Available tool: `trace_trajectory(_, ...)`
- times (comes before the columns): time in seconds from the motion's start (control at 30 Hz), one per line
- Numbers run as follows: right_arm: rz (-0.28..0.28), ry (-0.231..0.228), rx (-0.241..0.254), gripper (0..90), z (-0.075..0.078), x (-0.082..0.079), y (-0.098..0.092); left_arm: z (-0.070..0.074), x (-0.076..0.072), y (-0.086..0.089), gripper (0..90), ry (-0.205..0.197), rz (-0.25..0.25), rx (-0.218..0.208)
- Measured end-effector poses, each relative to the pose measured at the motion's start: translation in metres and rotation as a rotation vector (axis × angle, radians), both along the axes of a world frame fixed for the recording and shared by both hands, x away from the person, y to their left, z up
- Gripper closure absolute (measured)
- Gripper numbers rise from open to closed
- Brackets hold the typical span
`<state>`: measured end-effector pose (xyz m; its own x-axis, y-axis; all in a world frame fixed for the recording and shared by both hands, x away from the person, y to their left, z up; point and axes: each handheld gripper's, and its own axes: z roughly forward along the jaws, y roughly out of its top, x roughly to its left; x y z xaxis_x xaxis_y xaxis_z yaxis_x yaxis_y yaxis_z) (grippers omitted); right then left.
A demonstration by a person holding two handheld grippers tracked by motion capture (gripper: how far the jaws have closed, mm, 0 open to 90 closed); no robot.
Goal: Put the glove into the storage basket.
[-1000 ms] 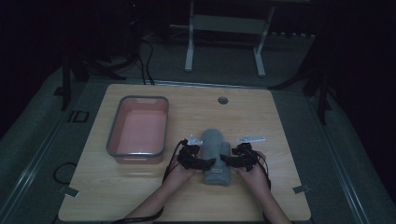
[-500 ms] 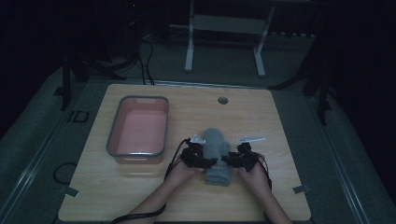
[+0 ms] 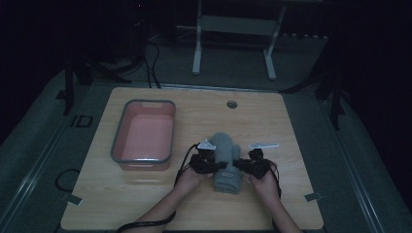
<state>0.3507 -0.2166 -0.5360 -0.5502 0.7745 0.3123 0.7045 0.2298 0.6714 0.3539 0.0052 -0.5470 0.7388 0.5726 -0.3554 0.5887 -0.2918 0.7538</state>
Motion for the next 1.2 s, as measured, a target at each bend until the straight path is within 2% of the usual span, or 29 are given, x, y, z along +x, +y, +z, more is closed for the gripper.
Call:
trace_trajectory(0.17,-0.011,-0.022,0.030,79.6,0.017,-0.002,-0.005,0.017,0.001,-0.001,77.0,-0.021,-0.015,-0.014)
trace_trajectory(0.3,-0.013,-0.046,0.035,79.9,0.031,-0.003,-0.006,0.032,0.003,0.000,77.0,-0.032,-0.028,-0.024)
trace_trajectory(0.37,-0.016,-0.053,0.040,80.0,0.036,-0.004,-0.006,0.034,0.004,0.000,77.1,-0.036,-0.032,-0.025)
trace_trajectory(0.4,-0.016,-0.059,0.040,80.0,0.038,-0.004,-0.005,0.042,0.006,0.003,77.1,-0.040,-0.044,-0.031)
trace_trajectory(0.43,-0.015,-0.070,0.050,80.0,0.046,-0.005,-0.005,0.045,0.007,0.004,77.1,-0.044,-0.047,-0.033)
trace_trajectory(0.73,0.003,-0.111,0.078,80.1,0.074,-0.002,0.005,0.077,0.014,0.020,77.0,-0.071,-0.076,-0.025)
trace_trajectory(0.77,0.003,-0.111,0.078,80.1,0.074,-0.002,0.005,0.077,0.014,0.020,77.0,-0.071,-0.076,-0.025)
trace_trajectory(0.8,0.005,-0.116,0.080,80.1,0.077,-0.002,0.008,0.083,0.016,0.025,77.0,-0.076,-0.078,-0.018)
trace_trajectory(0.9,0.011,-0.126,0.081,80.2,0.087,0.003,0.019,0.090,0.019,0.033,77.0,-0.087,-0.074,-0.004)
trace_trajectory(0.97,0.017,-0.129,0.078,80.3,0.091,0.006,0.026,0.095,0.023,0.040,77.0,-0.082,-0.070,-0.007)
trace_trajectory(1.2,0.047,-0.160,0.075,80.6,0.111,0.017,0.052,0.114,0.030,0.066,77.0,-0.103,-0.054,-0.003)
